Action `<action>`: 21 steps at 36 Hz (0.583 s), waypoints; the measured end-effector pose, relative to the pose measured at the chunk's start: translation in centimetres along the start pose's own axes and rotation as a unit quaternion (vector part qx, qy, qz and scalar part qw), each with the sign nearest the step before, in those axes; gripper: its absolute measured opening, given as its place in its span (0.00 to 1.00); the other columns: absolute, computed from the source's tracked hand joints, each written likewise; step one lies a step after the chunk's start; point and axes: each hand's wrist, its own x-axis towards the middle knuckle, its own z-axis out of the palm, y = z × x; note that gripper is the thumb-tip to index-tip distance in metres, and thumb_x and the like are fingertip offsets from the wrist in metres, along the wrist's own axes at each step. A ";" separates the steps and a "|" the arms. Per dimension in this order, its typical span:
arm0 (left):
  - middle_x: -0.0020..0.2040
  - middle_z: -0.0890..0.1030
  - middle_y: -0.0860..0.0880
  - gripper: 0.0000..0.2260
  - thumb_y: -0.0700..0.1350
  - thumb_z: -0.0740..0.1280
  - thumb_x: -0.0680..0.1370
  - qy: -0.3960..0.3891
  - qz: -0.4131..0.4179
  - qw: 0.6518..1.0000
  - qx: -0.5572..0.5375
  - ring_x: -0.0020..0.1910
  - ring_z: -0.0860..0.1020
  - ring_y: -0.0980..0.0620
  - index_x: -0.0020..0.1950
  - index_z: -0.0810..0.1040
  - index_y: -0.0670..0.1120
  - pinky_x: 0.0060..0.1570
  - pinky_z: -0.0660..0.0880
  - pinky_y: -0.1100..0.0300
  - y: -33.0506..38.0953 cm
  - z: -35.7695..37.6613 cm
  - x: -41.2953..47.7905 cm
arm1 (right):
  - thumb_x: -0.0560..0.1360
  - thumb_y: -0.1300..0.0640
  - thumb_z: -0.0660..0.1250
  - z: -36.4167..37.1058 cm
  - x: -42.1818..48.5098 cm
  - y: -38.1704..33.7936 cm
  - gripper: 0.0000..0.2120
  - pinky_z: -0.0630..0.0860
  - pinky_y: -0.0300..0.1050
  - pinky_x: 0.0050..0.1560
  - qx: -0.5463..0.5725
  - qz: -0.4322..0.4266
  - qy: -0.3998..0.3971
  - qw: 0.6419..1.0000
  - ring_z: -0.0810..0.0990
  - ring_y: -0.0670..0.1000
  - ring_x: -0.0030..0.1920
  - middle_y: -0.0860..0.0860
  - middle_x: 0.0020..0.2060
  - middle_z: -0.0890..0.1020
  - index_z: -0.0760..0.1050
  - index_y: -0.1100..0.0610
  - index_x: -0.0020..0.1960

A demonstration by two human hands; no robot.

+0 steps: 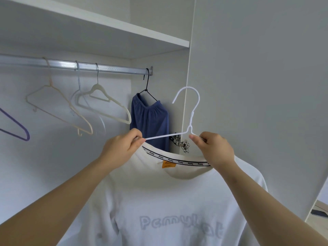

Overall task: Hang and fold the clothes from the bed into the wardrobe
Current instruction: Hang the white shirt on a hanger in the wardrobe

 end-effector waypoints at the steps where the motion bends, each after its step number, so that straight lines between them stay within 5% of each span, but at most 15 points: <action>1: 0.29 0.71 0.57 0.07 0.55 0.59 0.79 -0.024 -0.019 0.999 -0.018 0.30 0.71 0.59 0.41 0.68 0.57 0.30 0.62 0.65 -0.4 0.0 0.0 | 0.75 0.40 0.61 -0.2 0.0 0.3 0.26 0.57 0.42 0.28 0.004 0.010 0.002 1.000 0.63 0.46 0.27 0.47 0.22 0.64 0.58 0.54 0.27; 7: 0.28 0.70 0.53 0.14 0.51 0.59 0.80 -0.015 -0.035 0.999 -0.028 0.30 0.69 0.55 0.35 0.63 0.55 0.30 0.64 0.62 -1.0 0.4 0.4 | 0.74 0.41 0.64 -0.3 -0.1 1.1 0.23 0.60 0.41 0.30 0.051 0.043 -0.018 0.998 0.66 0.48 0.28 0.47 0.23 0.67 0.64 0.54 0.28; 12: 0.31 0.71 0.56 0.07 0.47 0.62 0.79 0.020 -0.052 0.996 -0.069 0.33 0.71 0.53 0.41 0.71 0.48 0.33 0.64 0.61 -0.8 1.0 1.0 | 0.73 0.44 0.68 -0.6 0.3 0.9 0.21 0.63 0.43 0.32 0.109 0.057 -0.046 0.991 0.66 0.48 0.28 0.45 0.23 0.68 0.66 0.52 0.27; 16: 0.43 0.77 0.52 0.06 0.46 0.65 0.78 0.003 -0.051 0.996 -0.080 0.46 0.76 0.50 0.50 0.77 0.44 0.47 0.72 0.56 -0.2 0.8 1.7 | 0.71 0.47 0.71 -0.3 0.4 0.7 0.22 0.62 0.42 0.31 0.137 0.083 -0.069 0.985 0.65 0.49 0.27 0.47 0.22 0.67 0.66 0.54 0.26; 21: 0.45 0.76 0.52 0.03 0.44 0.65 0.77 0.017 -0.059 0.995 -0.084 0.47 0.75 0.53 0.47 0.77 0.46 0.46 0.67 0.61 0.6 0.1 2.8 | 0.71 0.47 0.71 0.7 0.3 1.1 0.18 0.61 0.40 0.30 0.156 0.121 -0.087 0.977 0.64 0.50 0.26 0.49 0.24 0.68 0.71 0.58 0.31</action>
